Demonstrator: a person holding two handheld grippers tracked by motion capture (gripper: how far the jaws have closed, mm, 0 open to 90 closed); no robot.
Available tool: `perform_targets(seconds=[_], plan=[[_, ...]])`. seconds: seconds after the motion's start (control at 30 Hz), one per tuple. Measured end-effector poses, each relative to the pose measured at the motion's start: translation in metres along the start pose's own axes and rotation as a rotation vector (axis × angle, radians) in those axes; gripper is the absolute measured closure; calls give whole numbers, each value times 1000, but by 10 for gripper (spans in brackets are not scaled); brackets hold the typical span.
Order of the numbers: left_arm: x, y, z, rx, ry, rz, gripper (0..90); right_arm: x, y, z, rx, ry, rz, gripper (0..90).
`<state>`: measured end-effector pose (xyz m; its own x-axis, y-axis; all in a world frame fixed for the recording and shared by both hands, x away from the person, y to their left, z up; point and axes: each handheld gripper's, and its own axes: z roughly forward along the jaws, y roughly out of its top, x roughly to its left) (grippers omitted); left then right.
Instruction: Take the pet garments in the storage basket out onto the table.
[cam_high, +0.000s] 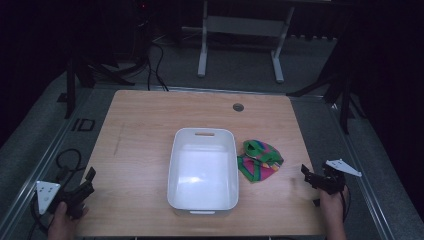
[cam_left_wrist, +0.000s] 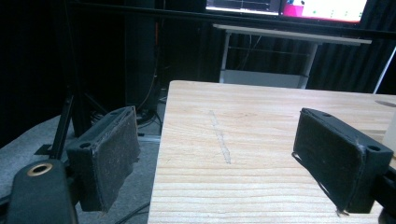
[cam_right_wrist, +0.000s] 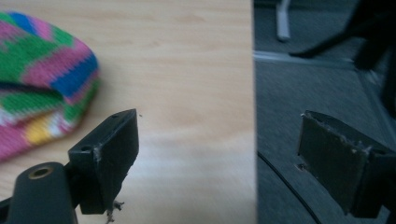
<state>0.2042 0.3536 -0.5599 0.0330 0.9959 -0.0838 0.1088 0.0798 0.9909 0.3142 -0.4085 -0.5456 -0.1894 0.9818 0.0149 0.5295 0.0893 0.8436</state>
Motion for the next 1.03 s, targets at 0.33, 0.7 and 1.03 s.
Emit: perform_targets(seconds=[0.33, 0.7, 1.03], plan=[[0, 0, 0, -1, 0, 1, 148, 3, -21, -18, -13, -54, 29, 128], [0, 0, 0, -1, 1, 2, 147, 1, -29, -27, -120, -84, 84, 135], [-1, 0, 0, -1, -1, 3, 147, 1, -28, -26, -104, -84, 63, 137]])
